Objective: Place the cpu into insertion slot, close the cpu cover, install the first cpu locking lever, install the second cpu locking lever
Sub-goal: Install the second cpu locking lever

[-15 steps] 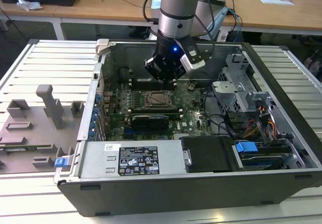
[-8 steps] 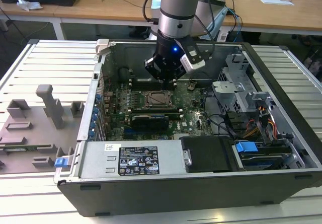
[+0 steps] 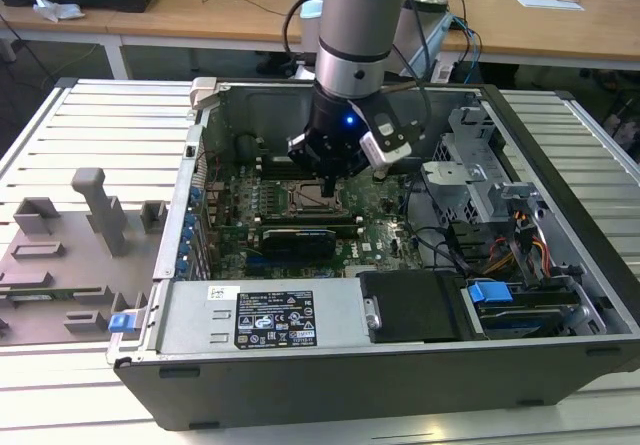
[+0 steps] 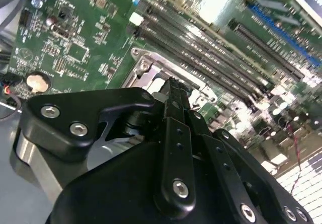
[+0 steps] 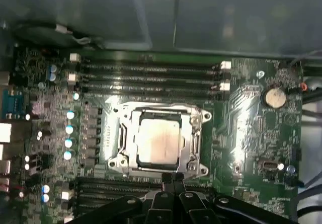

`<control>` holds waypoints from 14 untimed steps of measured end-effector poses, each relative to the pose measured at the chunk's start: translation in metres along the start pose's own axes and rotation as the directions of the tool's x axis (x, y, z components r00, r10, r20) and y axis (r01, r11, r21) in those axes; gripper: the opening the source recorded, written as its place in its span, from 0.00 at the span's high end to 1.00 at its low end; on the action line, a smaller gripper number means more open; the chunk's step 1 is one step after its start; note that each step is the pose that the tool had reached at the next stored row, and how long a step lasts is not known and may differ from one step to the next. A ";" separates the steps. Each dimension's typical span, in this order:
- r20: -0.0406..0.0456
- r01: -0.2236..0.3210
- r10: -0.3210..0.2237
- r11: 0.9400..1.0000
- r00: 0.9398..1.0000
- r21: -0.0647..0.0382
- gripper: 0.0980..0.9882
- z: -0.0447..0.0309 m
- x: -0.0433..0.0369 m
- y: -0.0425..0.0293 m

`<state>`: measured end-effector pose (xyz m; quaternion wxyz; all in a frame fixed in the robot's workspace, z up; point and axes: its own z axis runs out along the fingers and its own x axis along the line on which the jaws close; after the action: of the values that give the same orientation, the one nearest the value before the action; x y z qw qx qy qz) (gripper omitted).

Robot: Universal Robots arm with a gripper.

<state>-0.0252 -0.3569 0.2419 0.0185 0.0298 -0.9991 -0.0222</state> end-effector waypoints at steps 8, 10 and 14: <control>0.007 0.004 -0.004 0.994 1.000 -0.106 0.99 0.0031 0.0136 -0.0274; 0.007 0.004 -0.004 0.994 1.000 -0.109 0.99 0.0062 0.0169 -0.0300; 0.007 0.005 -0.005 0.994 1.000 -0.109 0.99 0.0178 0.0230 -0.0307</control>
<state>-0.0471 -0.3881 0.2236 0.0169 0.0312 -0.9964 -0.0768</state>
